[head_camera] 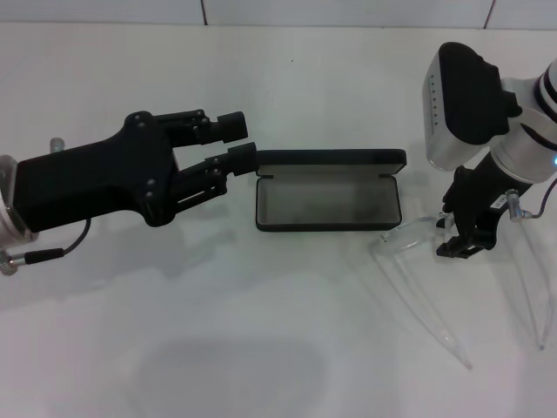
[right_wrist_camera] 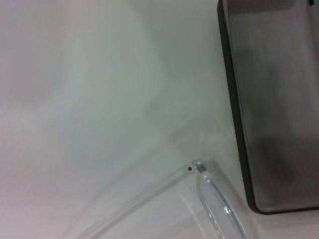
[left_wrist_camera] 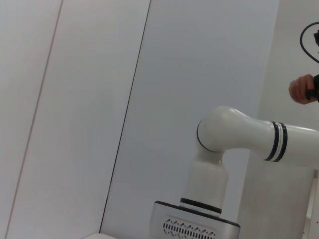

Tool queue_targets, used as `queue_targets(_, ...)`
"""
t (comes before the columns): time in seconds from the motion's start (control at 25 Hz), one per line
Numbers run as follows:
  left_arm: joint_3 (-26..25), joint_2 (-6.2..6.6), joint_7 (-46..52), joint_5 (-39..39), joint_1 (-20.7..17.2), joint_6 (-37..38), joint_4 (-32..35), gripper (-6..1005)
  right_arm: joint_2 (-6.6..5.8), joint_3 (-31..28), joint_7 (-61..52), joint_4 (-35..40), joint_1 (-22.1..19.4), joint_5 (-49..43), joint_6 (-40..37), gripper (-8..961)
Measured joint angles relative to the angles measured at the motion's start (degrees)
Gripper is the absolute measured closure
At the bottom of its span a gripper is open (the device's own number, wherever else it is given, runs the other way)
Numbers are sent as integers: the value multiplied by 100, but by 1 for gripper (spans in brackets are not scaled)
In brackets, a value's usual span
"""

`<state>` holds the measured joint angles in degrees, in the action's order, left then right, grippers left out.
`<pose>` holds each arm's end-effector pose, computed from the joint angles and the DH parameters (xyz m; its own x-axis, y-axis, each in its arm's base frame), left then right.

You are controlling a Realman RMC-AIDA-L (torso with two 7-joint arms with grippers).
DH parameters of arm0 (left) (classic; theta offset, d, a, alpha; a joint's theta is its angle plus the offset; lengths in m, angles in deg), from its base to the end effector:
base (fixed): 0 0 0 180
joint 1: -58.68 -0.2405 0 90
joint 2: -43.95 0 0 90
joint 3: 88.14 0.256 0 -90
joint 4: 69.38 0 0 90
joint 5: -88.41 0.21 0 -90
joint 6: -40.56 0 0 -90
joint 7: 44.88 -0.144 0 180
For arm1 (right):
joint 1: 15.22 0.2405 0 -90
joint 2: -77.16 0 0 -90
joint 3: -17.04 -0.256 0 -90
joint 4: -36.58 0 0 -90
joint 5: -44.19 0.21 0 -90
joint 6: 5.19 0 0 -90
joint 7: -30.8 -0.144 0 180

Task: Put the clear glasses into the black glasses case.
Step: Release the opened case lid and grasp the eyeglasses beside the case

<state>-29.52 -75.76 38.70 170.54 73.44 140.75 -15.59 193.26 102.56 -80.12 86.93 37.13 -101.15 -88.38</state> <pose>-0.2225 0.2758 0.0358 0.6198 0.1865 0.7623 0.3357 -0.9410 -0.0427 0.1661 0.3886 -0.0415 0.8477 -0.0315 0.5296 0.0043 -0.9978 -0.0661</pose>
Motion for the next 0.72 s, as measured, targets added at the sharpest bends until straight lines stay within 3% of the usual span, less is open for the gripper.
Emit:
queue_targets(0.28,0,0,1,-3,-4,0,0,605,7,0,22,1,-5,17,37,574)
queue_targets(0.6,-5,16,-65,-71,20,0,-196,605,9,0,40,29,-27,67,19,693)
queue_targets(0.72,-7,17,-67,-75,19,11,-201,605,7,-1,43,276,-222,71,26,750)
